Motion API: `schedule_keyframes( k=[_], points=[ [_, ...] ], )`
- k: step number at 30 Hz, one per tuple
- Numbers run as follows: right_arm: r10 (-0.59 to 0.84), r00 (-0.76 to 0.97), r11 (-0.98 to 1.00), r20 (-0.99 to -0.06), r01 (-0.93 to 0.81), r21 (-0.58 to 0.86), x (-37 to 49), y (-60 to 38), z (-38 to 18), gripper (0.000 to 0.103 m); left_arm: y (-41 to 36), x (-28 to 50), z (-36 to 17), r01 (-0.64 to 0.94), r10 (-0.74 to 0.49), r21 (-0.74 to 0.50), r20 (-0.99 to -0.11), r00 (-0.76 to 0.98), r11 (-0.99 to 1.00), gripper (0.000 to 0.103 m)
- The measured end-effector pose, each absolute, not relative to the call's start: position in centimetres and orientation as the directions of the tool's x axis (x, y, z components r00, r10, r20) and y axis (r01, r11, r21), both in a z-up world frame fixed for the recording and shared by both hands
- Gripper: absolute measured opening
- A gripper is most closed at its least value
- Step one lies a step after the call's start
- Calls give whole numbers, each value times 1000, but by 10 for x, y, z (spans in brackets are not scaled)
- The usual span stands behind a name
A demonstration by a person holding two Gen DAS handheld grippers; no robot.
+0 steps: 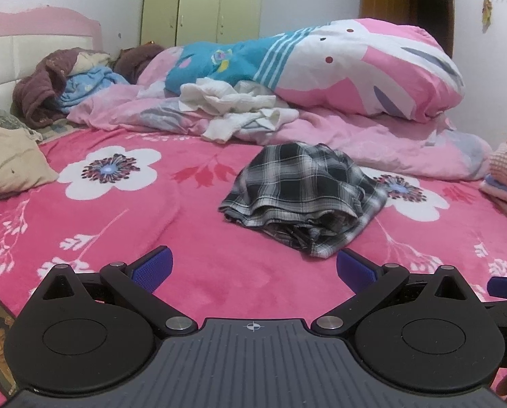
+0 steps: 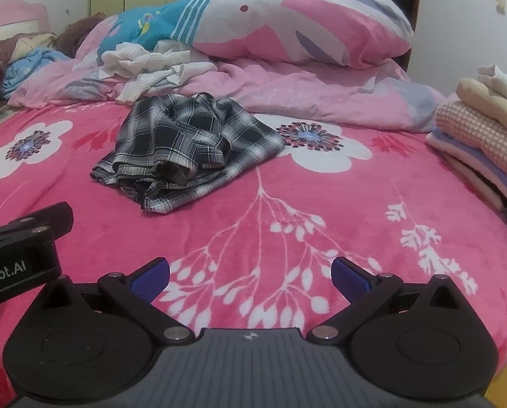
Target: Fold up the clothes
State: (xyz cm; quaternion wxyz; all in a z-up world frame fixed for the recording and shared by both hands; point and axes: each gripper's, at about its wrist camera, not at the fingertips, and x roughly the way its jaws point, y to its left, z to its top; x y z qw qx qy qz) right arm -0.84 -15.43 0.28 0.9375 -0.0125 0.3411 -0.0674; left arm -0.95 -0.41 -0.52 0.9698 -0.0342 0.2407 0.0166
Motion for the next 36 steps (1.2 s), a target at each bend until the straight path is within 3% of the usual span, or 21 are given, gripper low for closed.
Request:
schedule_keyframes(
  k=[36],
  points=[
    [-144,760,989,-634,129,-70,-8,-154,2,103,1,-7,-10,-66,35,-47,-478,878,997,103]
  ],
)
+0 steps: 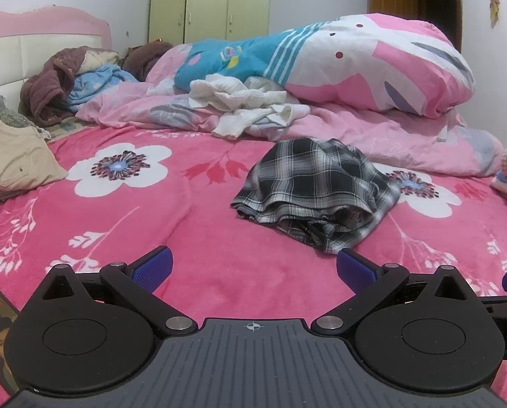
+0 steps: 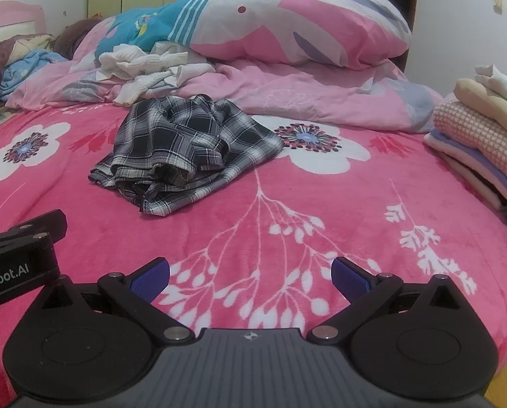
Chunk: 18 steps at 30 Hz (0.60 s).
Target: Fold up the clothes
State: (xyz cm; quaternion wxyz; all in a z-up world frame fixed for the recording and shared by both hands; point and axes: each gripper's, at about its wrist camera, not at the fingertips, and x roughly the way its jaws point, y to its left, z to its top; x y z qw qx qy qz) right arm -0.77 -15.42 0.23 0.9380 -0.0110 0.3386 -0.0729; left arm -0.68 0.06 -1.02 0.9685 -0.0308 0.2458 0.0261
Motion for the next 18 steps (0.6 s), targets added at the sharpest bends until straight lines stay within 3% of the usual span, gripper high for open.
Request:
schedule_keyframes(
  k=[12,18],
  points=[
    [-143,762,989,-631,141,-54,-4,-164,-3,103,4,-4,-17,-54,21,-57,-476,879,997,103],
    [-80,804,990,-589,135,50,-6,-192,3,103,4,6,-19,-14,-34,-99,-474,880,995,103]
  ],
)
